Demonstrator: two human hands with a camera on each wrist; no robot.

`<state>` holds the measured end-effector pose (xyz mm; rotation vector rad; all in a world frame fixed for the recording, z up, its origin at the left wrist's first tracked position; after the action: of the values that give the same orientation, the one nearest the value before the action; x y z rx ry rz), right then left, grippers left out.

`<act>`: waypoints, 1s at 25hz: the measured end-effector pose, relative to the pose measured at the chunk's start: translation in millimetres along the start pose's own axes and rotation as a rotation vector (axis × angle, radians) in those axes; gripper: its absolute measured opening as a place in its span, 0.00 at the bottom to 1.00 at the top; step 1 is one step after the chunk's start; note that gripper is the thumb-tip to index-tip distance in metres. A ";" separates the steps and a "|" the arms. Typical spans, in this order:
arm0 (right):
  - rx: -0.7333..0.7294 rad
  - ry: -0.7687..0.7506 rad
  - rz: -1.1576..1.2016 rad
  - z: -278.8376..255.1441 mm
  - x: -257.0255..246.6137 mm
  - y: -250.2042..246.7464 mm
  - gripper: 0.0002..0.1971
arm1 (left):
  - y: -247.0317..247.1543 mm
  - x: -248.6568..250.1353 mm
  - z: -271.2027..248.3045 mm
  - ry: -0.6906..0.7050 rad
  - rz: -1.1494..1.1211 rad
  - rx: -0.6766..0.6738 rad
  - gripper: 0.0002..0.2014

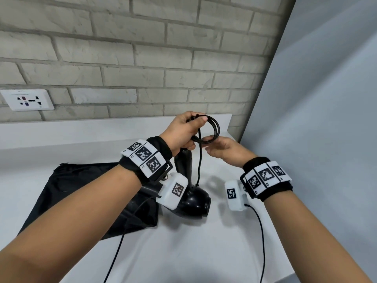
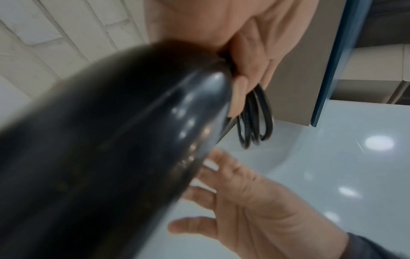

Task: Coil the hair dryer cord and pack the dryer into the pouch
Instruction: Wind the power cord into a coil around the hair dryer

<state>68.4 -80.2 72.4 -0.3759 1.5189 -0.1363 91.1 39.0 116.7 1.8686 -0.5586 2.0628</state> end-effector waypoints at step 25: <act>0.603 -0.461 -0.530 -25.9 -103.2 -49.8 0.07 | 38.3 6.7 -2.9 -0.041 0.210 -0.062 0.11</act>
<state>44.1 -98.0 185.9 -0.2864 0.8382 -0.8455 69.8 6.5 120.0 1.8913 -0.8525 2.1103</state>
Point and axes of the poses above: each hand's wrist, its own z-axis towards the middle knuckle, its own y-axis out of the palm, x = y × z, the point moved 7 cm from there along z, towards the middle knuckle, and after that the axes turned 9 degrees about z, right-handed, at the moved point
